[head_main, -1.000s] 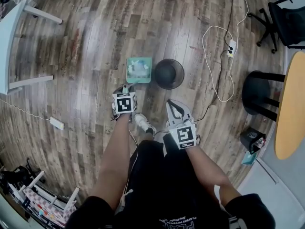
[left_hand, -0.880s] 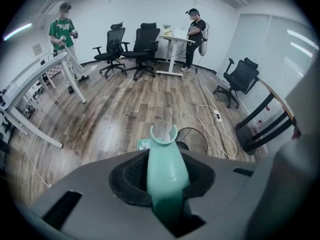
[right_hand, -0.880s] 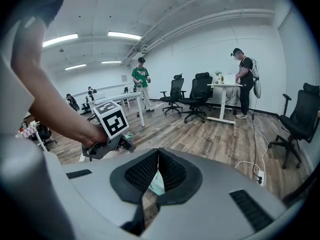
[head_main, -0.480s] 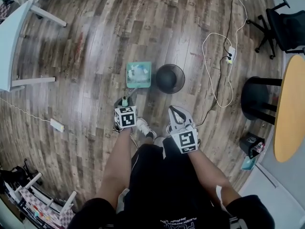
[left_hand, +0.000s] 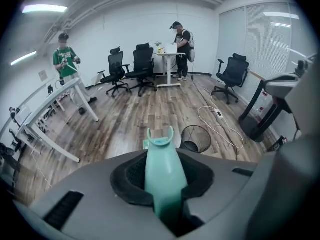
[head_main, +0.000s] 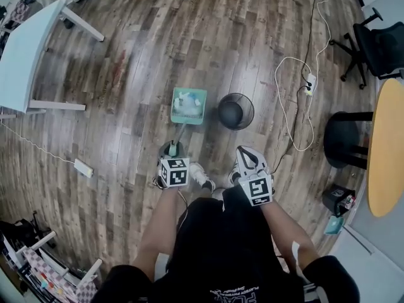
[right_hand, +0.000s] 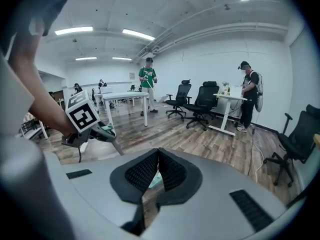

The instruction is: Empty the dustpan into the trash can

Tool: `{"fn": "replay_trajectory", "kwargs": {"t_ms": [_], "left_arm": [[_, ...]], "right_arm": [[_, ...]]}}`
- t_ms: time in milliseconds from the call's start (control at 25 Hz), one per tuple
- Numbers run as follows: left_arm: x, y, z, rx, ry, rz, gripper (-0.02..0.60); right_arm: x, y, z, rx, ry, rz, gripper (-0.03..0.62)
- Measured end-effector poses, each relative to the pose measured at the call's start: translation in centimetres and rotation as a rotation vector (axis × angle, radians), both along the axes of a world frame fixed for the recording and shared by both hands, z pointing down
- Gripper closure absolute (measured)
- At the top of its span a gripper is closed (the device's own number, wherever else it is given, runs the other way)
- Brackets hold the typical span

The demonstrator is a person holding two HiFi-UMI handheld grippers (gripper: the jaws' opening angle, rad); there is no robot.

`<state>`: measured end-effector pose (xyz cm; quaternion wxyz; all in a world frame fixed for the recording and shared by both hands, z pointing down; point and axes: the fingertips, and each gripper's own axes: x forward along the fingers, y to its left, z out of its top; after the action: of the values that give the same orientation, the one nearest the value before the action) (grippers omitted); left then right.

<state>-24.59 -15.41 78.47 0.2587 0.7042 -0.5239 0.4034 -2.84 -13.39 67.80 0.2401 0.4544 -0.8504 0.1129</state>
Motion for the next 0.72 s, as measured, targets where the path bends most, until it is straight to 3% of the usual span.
{"fn": "replay_trajectory", "kwargs": {"t_ms": [360,520,720], "left_arm": [[0.2,4.7,-5.7,0.099,-0.038,0.136,0.485],[1.4,6.1,-8.5,0.157,-0.082,0.173,0.485],[3.9,8.4,-11.8,0.244,-0.188,0.245,0.485]], "right_arm": [[3.5,3.2,-4.7,0.058,-0.031,0.192,0.571],[4.3,4.1,-6.3,0.086,-0.063,0.195,0.571],[6.3,5.7,-7.7,0.117,-0.083,0.158,0.571]]}}
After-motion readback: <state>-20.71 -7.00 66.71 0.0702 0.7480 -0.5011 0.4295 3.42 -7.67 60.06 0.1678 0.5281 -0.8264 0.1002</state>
